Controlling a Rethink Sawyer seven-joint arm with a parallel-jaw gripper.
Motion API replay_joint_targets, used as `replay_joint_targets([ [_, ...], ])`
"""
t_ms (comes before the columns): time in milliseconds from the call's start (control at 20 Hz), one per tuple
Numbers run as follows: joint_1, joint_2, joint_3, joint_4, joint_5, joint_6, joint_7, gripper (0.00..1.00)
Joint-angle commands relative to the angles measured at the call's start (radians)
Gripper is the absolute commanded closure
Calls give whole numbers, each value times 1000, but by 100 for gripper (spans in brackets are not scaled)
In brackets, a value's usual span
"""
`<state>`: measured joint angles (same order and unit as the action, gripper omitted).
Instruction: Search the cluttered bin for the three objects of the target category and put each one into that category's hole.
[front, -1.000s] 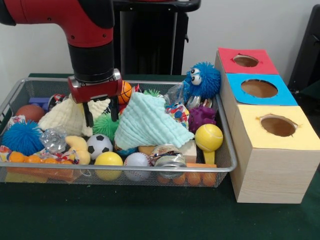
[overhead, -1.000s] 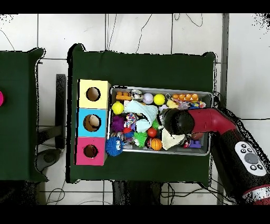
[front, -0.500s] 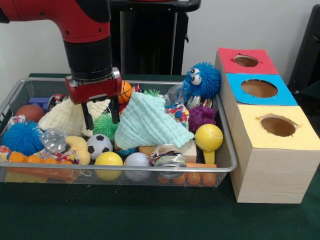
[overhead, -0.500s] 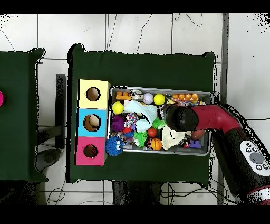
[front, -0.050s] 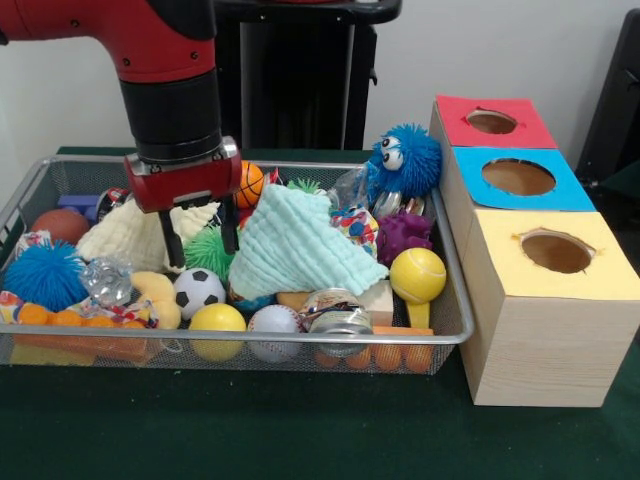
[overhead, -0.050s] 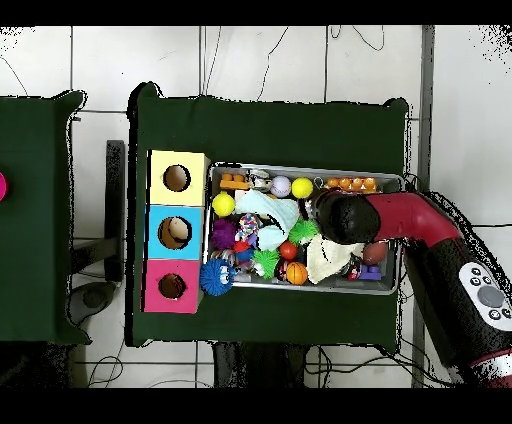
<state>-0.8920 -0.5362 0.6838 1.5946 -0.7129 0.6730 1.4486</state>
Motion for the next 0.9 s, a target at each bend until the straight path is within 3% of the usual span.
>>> replay_joint_targets([
  [50, -38, 75, 66, -76, -70, -59, -248, 0],
  [550, -61, 104, 51, -57, -166, -152, -216, 0],
  [900, -44, 103, 14, -74, -214, -147, -200, 0],
])
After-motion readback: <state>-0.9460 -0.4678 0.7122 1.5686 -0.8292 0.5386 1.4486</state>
